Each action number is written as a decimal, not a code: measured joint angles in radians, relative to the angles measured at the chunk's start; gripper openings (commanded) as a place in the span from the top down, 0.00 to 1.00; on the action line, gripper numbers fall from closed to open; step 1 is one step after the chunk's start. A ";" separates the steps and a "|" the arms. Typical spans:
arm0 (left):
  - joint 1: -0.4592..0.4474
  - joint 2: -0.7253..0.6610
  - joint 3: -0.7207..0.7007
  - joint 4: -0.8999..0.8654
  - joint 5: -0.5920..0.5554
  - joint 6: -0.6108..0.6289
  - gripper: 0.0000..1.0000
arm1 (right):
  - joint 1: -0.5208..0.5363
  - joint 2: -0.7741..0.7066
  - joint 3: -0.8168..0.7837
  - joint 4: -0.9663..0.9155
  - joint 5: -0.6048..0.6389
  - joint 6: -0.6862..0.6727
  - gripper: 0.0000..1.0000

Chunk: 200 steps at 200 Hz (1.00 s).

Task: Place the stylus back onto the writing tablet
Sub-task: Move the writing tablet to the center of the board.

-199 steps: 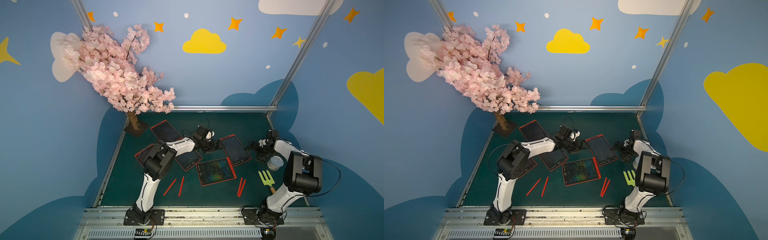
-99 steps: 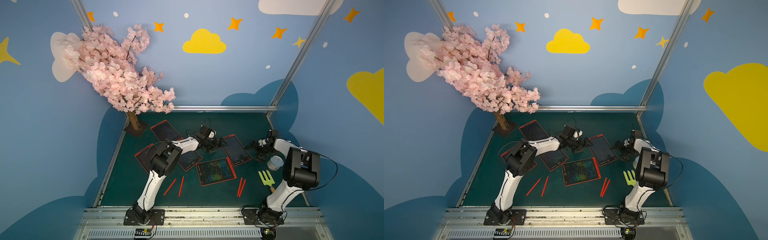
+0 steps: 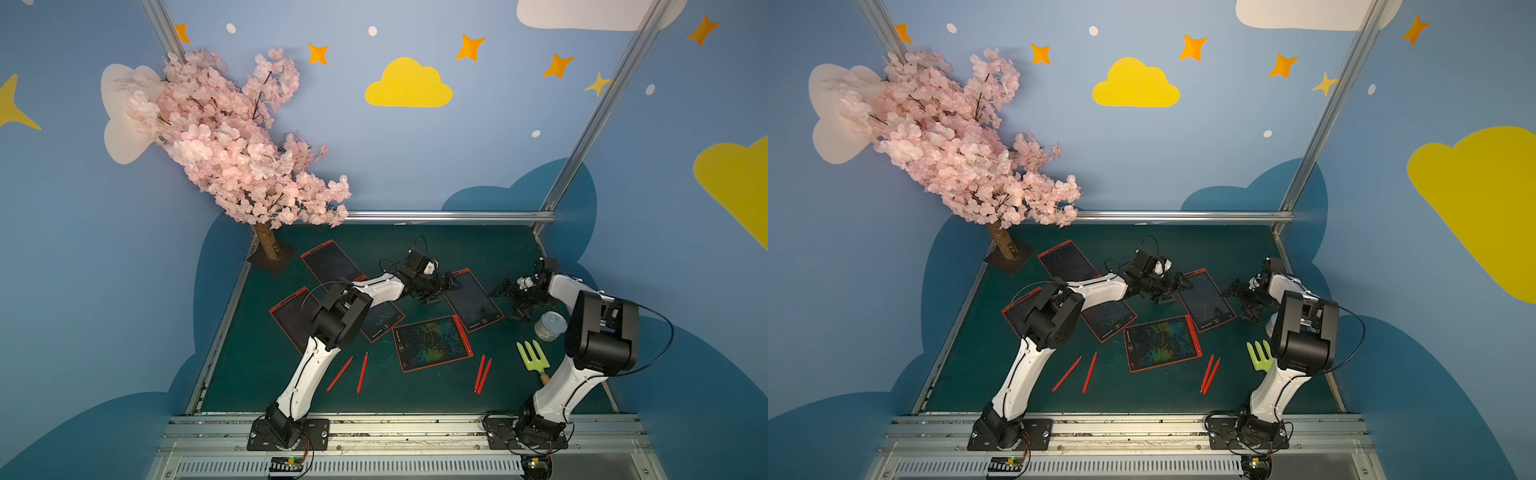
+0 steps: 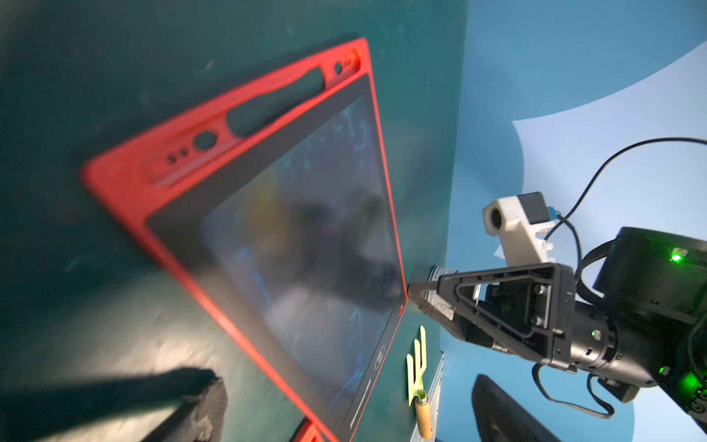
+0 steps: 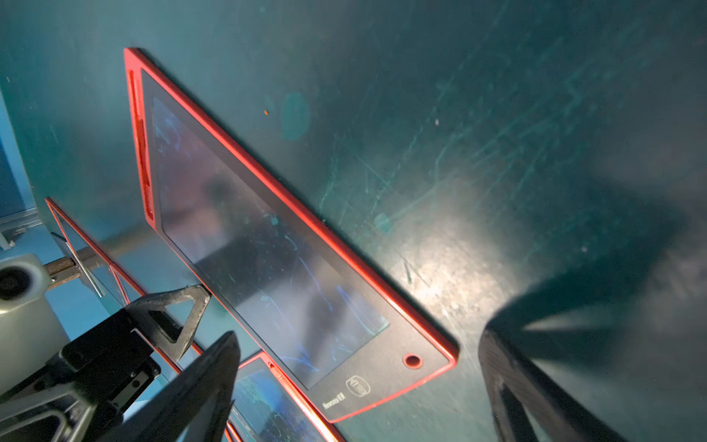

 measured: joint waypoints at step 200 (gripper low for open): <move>-0.017 0.416 0.702 -0.126 0.031 -0.067 0.01 | 0.021 -0.003 -0.008 0.008 0.002 0.004 0.07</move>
